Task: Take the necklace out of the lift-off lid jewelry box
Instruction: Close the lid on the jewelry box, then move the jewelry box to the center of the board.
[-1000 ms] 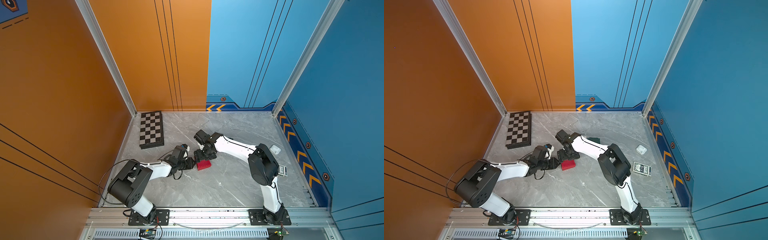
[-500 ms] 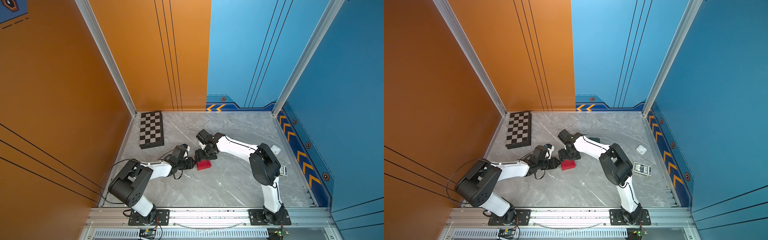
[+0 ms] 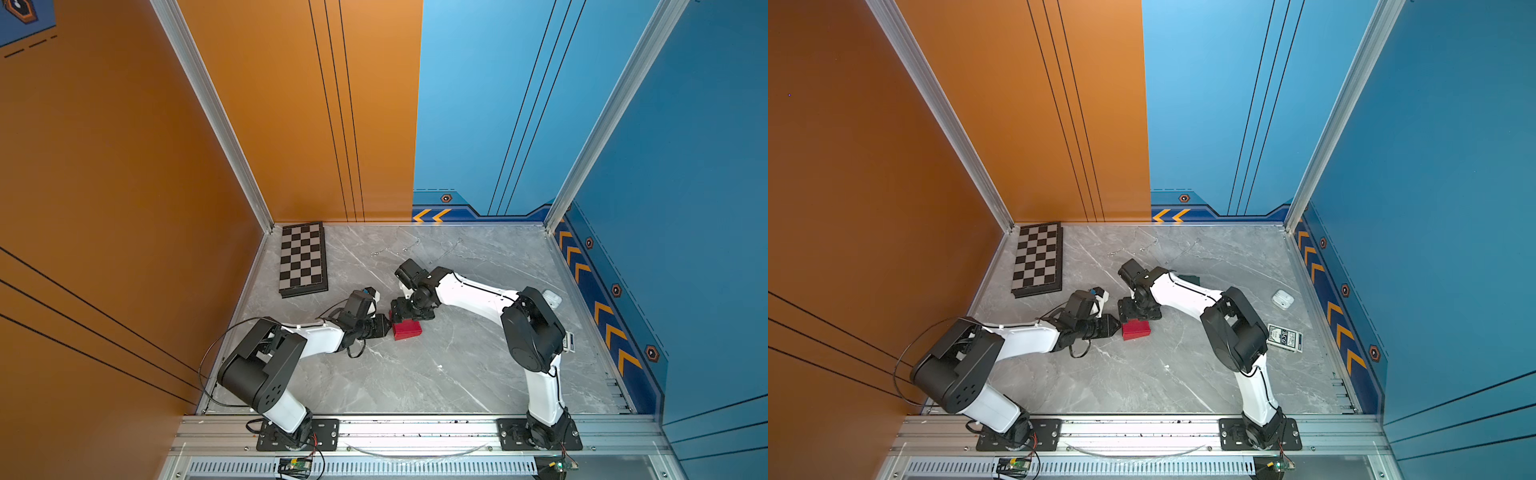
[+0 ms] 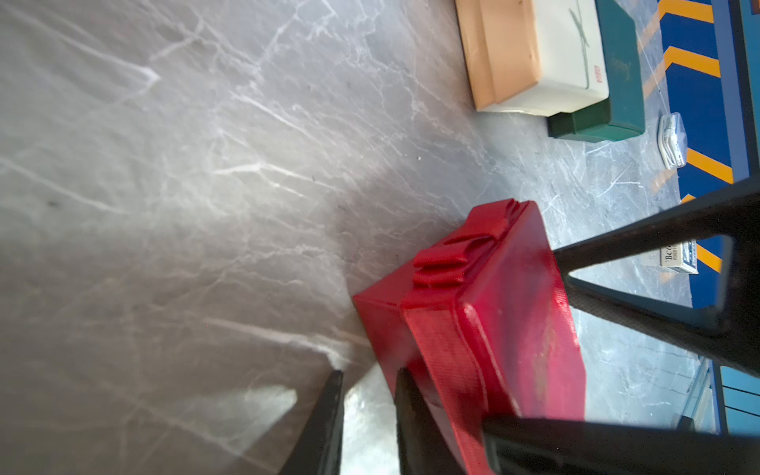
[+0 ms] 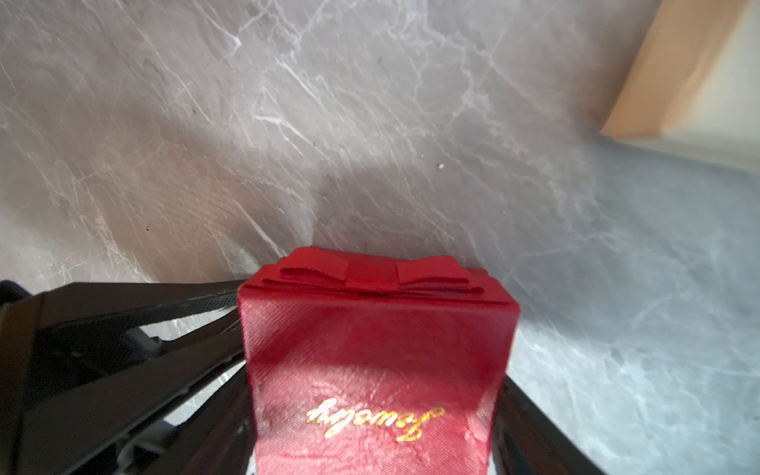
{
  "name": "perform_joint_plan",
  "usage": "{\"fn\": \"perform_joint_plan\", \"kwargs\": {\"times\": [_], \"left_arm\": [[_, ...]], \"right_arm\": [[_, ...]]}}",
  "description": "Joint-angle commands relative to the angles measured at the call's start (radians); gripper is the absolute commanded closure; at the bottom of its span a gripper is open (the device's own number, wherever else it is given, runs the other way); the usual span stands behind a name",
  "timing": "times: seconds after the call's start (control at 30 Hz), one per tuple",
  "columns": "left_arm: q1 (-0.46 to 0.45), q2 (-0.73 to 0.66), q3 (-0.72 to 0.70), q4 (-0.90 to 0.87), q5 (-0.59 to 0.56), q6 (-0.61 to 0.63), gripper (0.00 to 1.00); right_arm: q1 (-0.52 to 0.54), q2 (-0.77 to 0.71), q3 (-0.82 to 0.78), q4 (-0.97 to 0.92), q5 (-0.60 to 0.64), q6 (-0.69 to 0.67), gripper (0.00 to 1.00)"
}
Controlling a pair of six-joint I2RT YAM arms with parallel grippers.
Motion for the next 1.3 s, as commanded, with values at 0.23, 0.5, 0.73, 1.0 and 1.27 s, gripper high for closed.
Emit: {"fn": "perform_joint_plan", "kwargs": {"times": [0.23,0.5,0.73,1.0,1.27], "left_arm": [[-0.047,0.041,0.027,0.055,0.072,0.0,0.75],[-0.013,0.007,-0.007,0.055,0.058,-0.004,0.73],[0.065,-0.118,-0.069,-0.028,-0.012,0.01,0.68],[0.093,-0.275,-0.068,-0.205,-0.143,0.058,0.64],[0.111,-0.364,-0.075,-0.292,-0.233,0.056,0.59]], "right_arm": [[0.125,0.116,0.048,0.058,-0.059,0.011,0.2],[0.137,0.158,0.057,0.039,0.008,0.037,0.2],[0.137,0.181,0.062,0.021,0.065,0.034,0.21],[0.139,0.21,0.074,0.011,0.108,0.036,0.21],[0.127,0.25,0.141,-0.034,0.196,0.041,0.21]]}}
